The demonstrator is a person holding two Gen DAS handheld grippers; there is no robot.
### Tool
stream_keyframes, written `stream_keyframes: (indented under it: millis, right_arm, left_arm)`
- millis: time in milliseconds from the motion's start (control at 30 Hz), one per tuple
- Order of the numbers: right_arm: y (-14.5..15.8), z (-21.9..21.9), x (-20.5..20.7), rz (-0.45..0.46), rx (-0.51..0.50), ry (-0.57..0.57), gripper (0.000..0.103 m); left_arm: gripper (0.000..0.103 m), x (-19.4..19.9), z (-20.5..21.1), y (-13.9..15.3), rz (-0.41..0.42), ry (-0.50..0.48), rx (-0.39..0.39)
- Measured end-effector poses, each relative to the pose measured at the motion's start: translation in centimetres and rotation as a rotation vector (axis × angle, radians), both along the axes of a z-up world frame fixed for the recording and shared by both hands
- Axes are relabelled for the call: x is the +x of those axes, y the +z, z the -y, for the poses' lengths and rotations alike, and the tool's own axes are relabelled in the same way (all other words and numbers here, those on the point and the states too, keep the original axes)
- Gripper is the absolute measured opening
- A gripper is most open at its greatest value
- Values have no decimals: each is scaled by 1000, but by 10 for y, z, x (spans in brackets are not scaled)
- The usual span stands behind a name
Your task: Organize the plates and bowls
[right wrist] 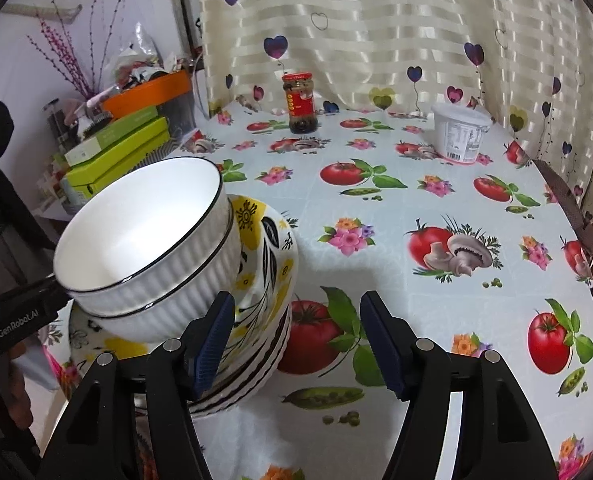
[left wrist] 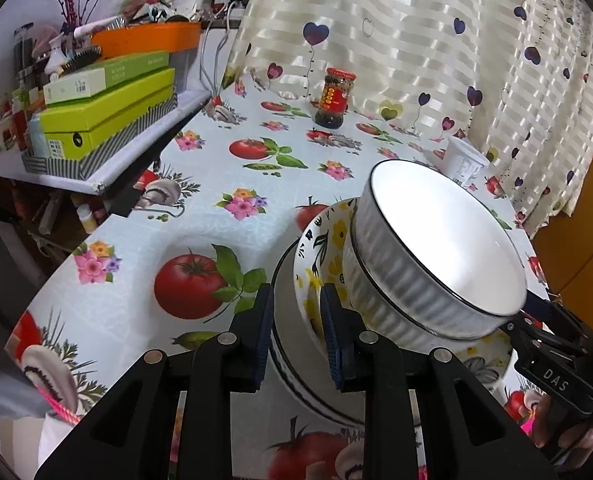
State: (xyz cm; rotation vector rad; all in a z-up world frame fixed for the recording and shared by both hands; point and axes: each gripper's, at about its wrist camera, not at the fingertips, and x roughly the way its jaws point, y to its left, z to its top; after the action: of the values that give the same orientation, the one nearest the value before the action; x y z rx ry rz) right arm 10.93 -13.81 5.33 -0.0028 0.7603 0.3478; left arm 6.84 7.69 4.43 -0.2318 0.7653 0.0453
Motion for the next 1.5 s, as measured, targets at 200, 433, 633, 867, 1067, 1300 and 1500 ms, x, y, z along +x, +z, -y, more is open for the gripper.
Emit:
stream_keyframes:
  millis: [200,433,633,867,1067,1300,1500]
  right_arm:
    - [4,10,-16,20,25,-23,71]
    - [14,18,-48,86,29,-41,76]
    - [14,21,-78,110,36,-37,80]
    - [3,16,-106,113,-23,-26,80]
    - [-21,14,-114,57,-42,-27,80]
    - [-32,16,-116,41,-46,-37,80]
    - [-44,18,-111,1,-46,-47,80]
  left_arm:
    - [25,-22,7,5,22,5,16]
    - [25,-57,30,13,76,34,111]
    - [25,-80,43,9,87,48,151]
    - [25,-104,55,-10,63,33,183]
    - [25,-111,68,-29,19,-16,176]
    - [25,-110,77,-41,-22,-15,189]
    - [25,-107,78,-49,-42,-27,154]
